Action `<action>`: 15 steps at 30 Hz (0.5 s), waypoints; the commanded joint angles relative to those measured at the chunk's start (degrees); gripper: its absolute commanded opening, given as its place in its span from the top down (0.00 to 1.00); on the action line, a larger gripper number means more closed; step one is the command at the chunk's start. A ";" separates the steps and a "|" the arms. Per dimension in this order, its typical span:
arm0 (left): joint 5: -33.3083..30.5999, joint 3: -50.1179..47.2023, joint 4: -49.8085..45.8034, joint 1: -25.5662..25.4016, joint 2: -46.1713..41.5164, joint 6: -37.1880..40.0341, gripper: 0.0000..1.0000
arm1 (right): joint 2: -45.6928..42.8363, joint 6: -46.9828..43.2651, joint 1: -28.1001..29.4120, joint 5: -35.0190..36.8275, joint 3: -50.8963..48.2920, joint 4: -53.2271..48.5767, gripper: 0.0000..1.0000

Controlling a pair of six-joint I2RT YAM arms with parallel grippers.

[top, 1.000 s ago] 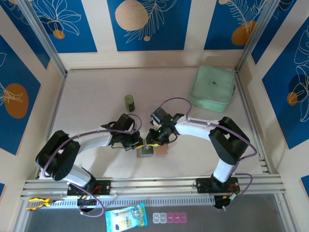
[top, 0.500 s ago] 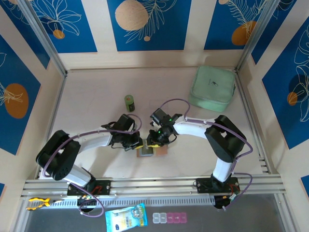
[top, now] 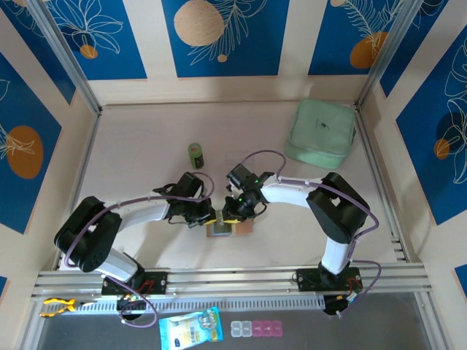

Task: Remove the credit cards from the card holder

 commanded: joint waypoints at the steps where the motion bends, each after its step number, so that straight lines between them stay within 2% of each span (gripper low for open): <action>1: -0.74 -0.55 -1.04 -0.36 0.41 0.18 0.95 | 1.12 -0.15 -0.32 -0.62 -0.10 -1.57 0.76; 15: -1.71 0.11 -2.72 -0.32 0.96 1.36 0.94 | -1.08 -0.29 -0.40 1.48 -0.42 -3.24 0.59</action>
